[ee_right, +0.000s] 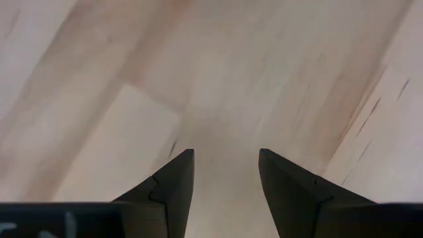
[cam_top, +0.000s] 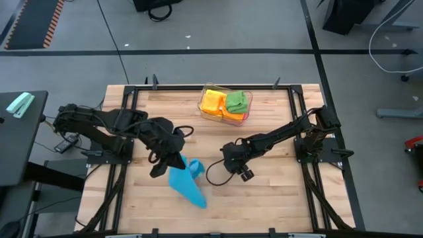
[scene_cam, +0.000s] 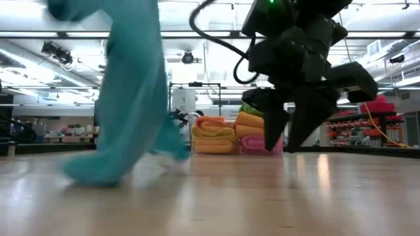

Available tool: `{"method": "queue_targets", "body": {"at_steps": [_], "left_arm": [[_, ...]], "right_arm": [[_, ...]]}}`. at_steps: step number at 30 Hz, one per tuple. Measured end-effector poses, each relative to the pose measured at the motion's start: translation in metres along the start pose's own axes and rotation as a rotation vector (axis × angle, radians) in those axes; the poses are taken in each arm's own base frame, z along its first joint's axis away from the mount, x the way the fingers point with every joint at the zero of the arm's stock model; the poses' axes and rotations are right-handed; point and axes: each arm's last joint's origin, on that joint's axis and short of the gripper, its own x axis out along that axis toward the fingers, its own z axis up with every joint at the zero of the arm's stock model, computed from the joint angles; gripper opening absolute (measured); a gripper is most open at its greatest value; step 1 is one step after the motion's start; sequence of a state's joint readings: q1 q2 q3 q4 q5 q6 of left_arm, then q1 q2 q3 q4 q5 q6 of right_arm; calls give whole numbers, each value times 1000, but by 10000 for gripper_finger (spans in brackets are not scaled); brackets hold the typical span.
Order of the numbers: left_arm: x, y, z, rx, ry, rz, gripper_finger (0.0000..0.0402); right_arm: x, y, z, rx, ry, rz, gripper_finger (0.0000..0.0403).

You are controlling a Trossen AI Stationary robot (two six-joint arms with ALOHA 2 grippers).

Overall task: Fold microfiber towels
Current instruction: Fold the blue microfiber cloth

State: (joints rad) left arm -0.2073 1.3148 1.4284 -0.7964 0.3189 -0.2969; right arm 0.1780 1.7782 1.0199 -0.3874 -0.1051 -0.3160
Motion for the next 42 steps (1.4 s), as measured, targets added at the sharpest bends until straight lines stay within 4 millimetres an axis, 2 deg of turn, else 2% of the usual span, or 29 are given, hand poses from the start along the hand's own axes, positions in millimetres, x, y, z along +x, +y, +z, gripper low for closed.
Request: {"method": "queue_targets", "body": {"at_steps": [4,7,11,15,20,26,34,42], "left_arm": [[1,4,-3,57,12,79,17],[5,10,-6,85,0,224,7],[18,20,-17,-10,28,288,15],[46,31,-41,-84,128,308,49],[80,42,-69,-89,211,315,89],[117,47,-89,-122,222,250,118],[159,45,-118,-97,303,222,125],[204,51,-139,-14,348,231,98]], "right_arm": [[0,-2,8,-8,-77,-25,178],[-1,-4,14,-12,-142,-46,178],[-2,-7,15,4,-163,-54,178],[-2,-7,14,34,-159,-52,178],[-2,-8,18,29,-196,-62,178],[-3,-8,21,35,-221,-67,178],[-3,-9,22,40,-234,-70,178],[-3,-9,23,41,-246,-73,178]]}}
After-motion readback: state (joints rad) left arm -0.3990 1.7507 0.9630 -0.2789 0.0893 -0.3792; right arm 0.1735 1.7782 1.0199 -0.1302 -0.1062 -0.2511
